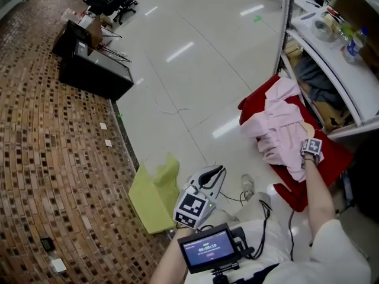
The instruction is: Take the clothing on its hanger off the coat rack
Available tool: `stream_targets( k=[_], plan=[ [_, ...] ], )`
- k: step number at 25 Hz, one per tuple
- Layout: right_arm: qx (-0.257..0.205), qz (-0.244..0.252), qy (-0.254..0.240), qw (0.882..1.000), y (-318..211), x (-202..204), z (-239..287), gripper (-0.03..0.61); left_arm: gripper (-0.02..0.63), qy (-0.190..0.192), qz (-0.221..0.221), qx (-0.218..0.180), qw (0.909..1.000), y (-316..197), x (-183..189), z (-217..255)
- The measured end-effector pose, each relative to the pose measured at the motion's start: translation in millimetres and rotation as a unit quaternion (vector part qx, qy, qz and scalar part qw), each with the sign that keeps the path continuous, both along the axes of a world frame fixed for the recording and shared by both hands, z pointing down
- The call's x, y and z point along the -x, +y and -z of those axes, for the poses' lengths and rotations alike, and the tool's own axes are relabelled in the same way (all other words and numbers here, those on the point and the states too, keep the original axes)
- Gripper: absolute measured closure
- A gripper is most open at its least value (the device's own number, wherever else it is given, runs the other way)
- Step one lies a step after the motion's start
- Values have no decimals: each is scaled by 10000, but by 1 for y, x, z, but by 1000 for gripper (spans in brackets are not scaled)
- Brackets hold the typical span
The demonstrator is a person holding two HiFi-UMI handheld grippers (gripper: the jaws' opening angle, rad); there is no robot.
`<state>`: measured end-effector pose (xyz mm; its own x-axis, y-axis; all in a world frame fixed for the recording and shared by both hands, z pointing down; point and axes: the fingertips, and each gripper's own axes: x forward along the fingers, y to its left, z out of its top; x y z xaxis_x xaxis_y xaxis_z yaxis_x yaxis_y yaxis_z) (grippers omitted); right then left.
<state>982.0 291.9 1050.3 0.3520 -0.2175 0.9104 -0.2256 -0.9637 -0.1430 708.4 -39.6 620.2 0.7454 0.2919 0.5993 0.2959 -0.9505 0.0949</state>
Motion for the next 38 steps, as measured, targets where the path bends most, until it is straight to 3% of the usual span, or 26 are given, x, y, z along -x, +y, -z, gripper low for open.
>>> stream_targets(
  k=[5, 9, 12, 19, 25, 30, 34, 38],
  plan=[
    [-529, -213, 742, 9956, -20, -8, 65, 311, 592, 178, -80, 19, 9998, 0, -3, 4],
    [-879, 243, 1322, 9870, -56, 6, 147, 311, 592, 415, -21, 35, 9991, -7, 4, 20],
    [-1220, 689, 1935, 9710, -94, 19, 232, 313, 592, 655, 89, 74, 9978, -19, 16, 42],
    [-2273, 1574, 3213, 9057, -205, 91, 449, 327, 592, 1197, 520, 21, 9914, -76, 73, 97],
    [-2771, 2634, 3867, 8392, -306, 202, 585, 357, 594, 2000, 1405, -220, 9694, -154, 156, 166],
    [-2908, 3500, 4123, 7893, -394, 298, 652, 357, 594, 2379, 2123, -225, 9476, -225, 246, 205],
    [-2875, 4143, 4213, 7538, -451, 363, 674, 373, 594, 2482, 2568, -343, 9334, -274, 314, 215],
    [-2795, 4548, 4033, 7432, -499, 419, 671, 390, 594, 2548, 2934, -383, 9206, -315, 373, 213]
  ],
)
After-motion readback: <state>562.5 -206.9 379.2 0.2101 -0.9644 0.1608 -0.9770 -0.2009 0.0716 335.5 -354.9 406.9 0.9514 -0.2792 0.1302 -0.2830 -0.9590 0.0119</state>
